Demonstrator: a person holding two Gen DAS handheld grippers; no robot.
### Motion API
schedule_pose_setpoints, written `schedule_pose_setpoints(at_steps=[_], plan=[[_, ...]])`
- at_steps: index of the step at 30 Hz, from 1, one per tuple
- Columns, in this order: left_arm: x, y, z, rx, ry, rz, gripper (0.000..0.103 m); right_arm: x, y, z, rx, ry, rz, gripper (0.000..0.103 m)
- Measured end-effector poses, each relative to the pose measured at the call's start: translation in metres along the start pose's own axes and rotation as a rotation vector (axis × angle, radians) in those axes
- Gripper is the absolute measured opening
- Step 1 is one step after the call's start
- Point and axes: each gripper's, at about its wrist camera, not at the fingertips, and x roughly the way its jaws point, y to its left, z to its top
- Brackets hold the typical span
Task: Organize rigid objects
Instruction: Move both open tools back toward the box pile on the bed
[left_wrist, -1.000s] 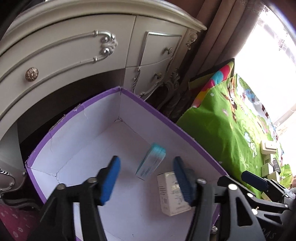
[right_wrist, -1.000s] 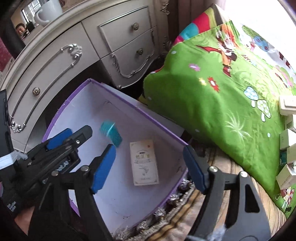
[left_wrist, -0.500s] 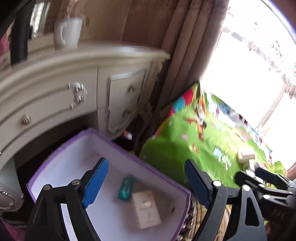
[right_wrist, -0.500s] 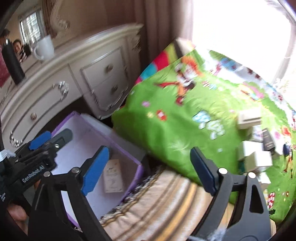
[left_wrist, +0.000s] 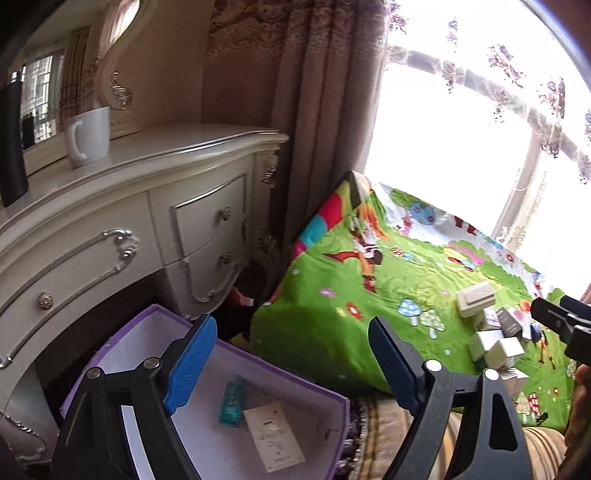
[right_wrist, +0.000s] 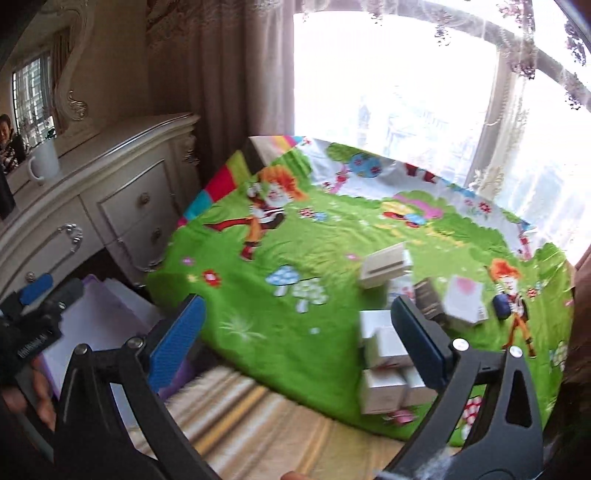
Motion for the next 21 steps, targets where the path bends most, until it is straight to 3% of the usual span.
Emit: schedule_pose_setpoints(at_steps=[9,21], plan=[[0.01,-0.034,0.005,0.056,0.023,-0.075,0.085,-0.003,-0.061,-0.002,0.024,-0.007,-0.056,0.101],[0.019,-0.071,0.009,0.102,0.063,-0.127,0.085,-0.004,-0.118,-0.013,0.098,0.007,-0.033,0.101]])
